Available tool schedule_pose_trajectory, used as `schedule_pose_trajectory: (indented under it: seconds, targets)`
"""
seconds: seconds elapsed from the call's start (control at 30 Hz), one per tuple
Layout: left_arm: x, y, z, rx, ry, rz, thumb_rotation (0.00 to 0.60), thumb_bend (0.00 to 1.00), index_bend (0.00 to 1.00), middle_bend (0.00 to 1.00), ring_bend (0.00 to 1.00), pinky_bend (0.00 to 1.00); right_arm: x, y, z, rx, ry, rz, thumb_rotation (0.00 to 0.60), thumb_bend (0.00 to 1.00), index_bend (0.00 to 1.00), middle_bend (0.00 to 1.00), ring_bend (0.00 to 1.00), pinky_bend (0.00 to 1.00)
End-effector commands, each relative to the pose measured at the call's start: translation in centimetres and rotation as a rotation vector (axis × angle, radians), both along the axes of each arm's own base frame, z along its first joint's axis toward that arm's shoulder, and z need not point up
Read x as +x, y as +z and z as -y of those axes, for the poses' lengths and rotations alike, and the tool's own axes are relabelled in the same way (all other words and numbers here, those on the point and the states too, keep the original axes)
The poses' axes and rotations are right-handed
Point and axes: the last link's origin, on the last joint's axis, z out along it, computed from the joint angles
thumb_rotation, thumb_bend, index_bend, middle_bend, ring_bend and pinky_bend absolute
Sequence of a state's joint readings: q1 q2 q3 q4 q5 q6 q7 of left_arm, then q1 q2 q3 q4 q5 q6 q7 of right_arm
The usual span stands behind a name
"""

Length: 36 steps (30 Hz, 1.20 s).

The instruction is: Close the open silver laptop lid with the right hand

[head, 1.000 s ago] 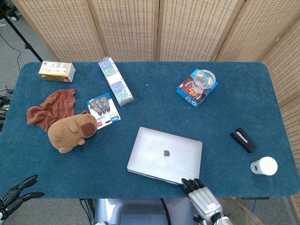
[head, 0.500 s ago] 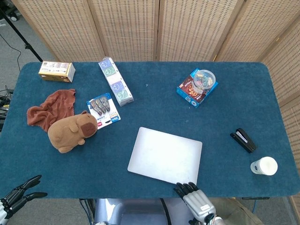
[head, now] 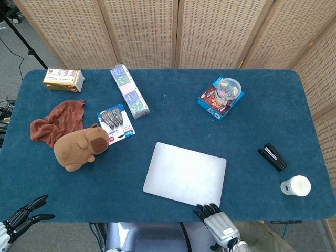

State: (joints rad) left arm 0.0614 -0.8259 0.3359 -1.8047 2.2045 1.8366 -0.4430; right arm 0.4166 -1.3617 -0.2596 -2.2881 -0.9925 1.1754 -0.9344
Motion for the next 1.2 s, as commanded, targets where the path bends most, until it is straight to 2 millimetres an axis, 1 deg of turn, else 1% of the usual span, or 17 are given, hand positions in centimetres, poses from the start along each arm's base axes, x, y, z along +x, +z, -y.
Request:
schedule_pose_trajectory:
  seconds: [0.03,0.13,0.27,0.4,0.43,0.47,0.67,0.73,0.83,1.17,1.2]
  targets:
    - [0.0,0.0,0.0,0.005,0.001,0.001,0.600,0.12,0.27,0.09,0.15,0.20,0.4,1.2,0.7,-0.047,0.014,0.003,0.600,0.19,0.05,0.00,0.00,0.00]
    - [0.1,-0.1,0.0,0.010,0.001,0.001,0.600,0.12,0.27,0.09,0.15,0.20,0.9,2.6,1.4,-0.088,0.033,0.001,0.600,0.19,0.05,0.00,0.00,0.00]
    - [0.0,-0.1,-0.1,0.020,0.007,0.002,0.600,0.12,0.27,0.09,0.15,0.20,1.0,3.7,2.2,-0.147,0.067,0.013,0.600,0.19,0.05,0.00,0.00,0.00]
    - [-0.2,-0.4,-0.5,0.034,0.025,0.003,0.600,0.12,0.27,0.09,0.15,0.20,1.1,5.5,3.0,-0.224,0.098,0.045,0.600,0.19,0.05,0.00,0.00,0.00]
    - [-0.3,-0.5,-0.7,0.038,0.031,0.004,0.600,0.12,0.27,0.09,0.15,0.20,1.1,6.2,3.2,-0.251,0.110,0.049,0.600,0.19,0.05,0.00,0.00,0.00]
    - [-0.6,-0.8,-1.2,0.053,0.056,0.010,0.600,0.12,0.27,0.09,0.15,0.20,1.0,7.6,3.8,-0.320,0.121,0.056,0.600,0.19,0.05,0.00,0.00,0.00]
    - [-1.2,-1.8,-2.4,0.082,0.103,0.012,0.600,0.12,0.27,0.09,0.15,0.20,-0.1,11.8,3.7,-0.438,0.111,0.094,0.600,0.19,0.06,0.00,0.00,0.00]
    - [-1.4,-2.2,-2.9,0.099,0.119,0.012,0.600,0.12,0.27,0.09,0.15,0.20,-0.8,13.7,3.7,-0.500,0.079,0.099,0.600,0.19,0.06,0.00,0.00,0.00]
    - [-1.6,-2.6,-3.4,0.115,0.130,0.017,0.600,0.12,0.27,0.09,0.15,0.20,-2.3,15.5,3.5,-0.554,0.021,0.100,0.600,0.19,0.07,0.00,0.00,0.00]
    - [-1.7,-3.3,-4.6,0.146,0.141,0.040,0.600,0.12,0.27,0.09,0.15,0.20,-7.5,18.6,3.0,-0.643,-0.098,0.127,0.600,0.19,0.06,0.00,0.00,0.00]
    - [-1.6,-3.6,-5.0,0.146,0.135,0.043,0.600,0.12,0.27,0.09,0.15,0.20,-8.7,19.1,2.7,-0.662,-0.132,0.119,0.600,0.19,0.06,0.00,0.00,0.00]
